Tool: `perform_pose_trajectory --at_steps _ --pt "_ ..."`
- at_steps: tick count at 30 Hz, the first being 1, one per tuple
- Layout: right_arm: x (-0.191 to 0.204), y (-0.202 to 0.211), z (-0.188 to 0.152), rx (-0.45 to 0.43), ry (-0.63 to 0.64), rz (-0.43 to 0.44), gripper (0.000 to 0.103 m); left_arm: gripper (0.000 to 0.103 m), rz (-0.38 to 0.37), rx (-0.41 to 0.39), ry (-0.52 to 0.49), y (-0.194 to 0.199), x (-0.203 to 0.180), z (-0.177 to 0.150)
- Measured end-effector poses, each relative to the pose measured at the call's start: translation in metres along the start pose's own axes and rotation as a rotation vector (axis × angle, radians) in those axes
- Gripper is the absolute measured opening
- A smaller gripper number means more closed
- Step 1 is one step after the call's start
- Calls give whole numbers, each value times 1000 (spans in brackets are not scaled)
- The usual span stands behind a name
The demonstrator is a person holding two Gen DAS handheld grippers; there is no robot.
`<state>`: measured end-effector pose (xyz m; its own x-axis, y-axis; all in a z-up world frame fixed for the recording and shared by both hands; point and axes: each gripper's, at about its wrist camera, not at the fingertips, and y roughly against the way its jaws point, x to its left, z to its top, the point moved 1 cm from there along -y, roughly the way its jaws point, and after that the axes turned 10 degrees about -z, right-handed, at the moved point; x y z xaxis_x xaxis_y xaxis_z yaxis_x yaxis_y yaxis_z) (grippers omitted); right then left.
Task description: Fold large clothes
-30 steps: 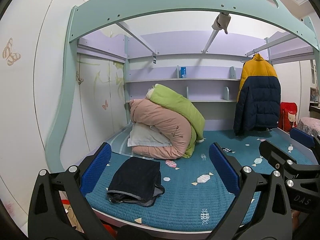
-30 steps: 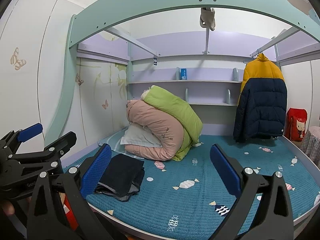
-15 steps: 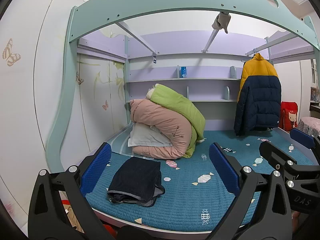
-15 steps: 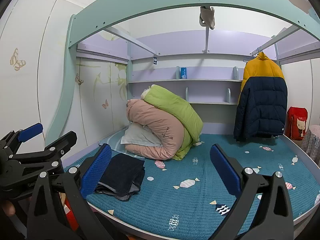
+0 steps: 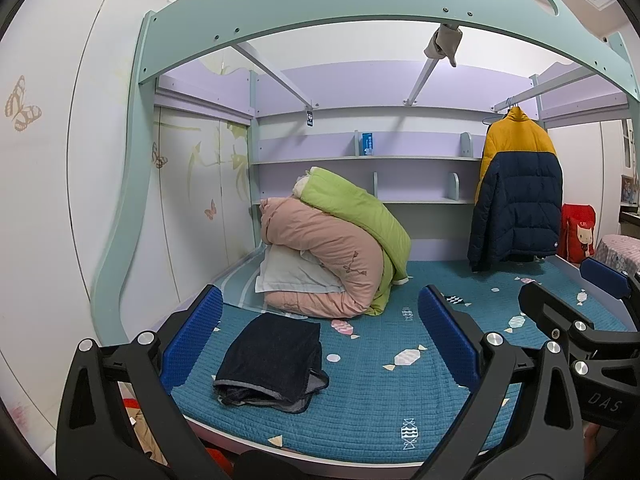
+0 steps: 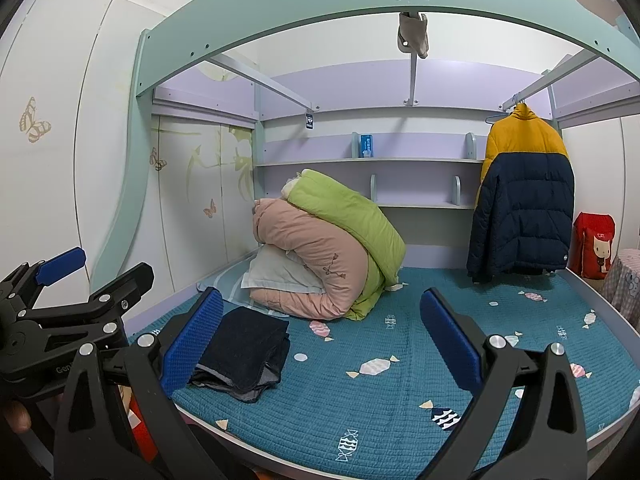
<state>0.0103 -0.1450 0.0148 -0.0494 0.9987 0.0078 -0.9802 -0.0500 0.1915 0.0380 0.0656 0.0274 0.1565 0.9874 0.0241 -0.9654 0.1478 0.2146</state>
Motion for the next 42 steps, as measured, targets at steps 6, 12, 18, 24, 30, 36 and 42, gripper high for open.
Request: perform_pose_trajectory --at_steps 6,12,18,24,30,36,42 --pt "0 0 0 1 0 -1 95 98 0 1 0 0 0 0" --pt "0 0 0 2 1 -2 95 98 -1 1 1 0 0 0" --pt "0 -1 -1 4 -1 -7 95 98 15 -9 -3 3 -5 -2" --pt "1 -1 -3 9 -4 -9 95 98 21 -7 -1 3 -8 -4" --pt "1 -1 -2 9 -5 -10 95 98 20 -6 -1 3 -8 -4" --pt "3 -1 -5 12 -5 -11 95 98 19 -6 0 3 -8 -3" --pt "2 -1 -4 12 -5 -10 95 98 22 -6 -1 3 -7 -5"
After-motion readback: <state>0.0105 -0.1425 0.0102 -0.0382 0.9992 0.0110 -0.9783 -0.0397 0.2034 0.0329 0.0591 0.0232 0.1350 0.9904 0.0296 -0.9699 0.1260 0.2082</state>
